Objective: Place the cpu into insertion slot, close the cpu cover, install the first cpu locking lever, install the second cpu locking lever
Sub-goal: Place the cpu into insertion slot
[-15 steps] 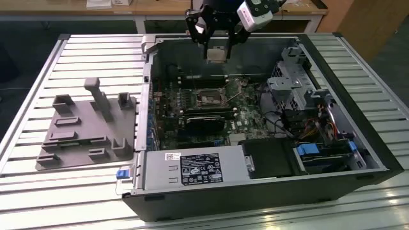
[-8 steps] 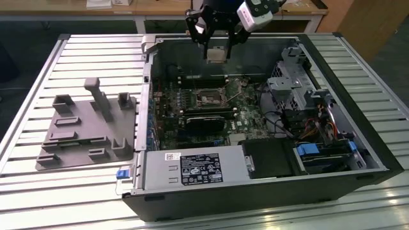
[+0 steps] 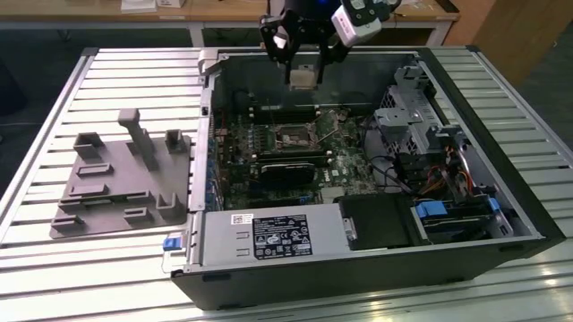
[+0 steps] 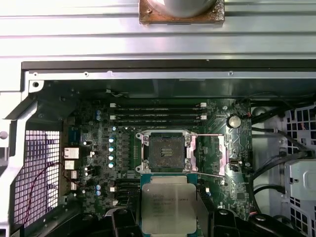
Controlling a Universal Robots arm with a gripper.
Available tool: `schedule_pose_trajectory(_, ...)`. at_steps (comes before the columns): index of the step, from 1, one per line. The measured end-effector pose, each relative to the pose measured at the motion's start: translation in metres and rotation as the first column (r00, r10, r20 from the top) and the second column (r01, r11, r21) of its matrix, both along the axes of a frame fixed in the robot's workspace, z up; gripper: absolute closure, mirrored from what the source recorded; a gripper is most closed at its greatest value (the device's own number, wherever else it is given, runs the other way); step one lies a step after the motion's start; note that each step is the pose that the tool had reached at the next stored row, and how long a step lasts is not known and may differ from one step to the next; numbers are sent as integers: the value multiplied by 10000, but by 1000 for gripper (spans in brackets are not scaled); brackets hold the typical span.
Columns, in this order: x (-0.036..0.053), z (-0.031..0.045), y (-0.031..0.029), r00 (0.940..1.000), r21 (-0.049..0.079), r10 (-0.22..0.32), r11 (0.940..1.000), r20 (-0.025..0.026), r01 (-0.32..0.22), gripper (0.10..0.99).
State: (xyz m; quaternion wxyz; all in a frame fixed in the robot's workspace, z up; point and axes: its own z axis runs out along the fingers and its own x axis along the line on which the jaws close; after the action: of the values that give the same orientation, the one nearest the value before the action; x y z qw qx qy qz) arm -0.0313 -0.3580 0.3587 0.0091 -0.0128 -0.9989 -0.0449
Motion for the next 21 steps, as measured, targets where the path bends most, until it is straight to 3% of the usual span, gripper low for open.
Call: schedule_pose_trajectory(21, 0, -68, 0, 10000, -1, 0, 10000, -1, 0, 549)
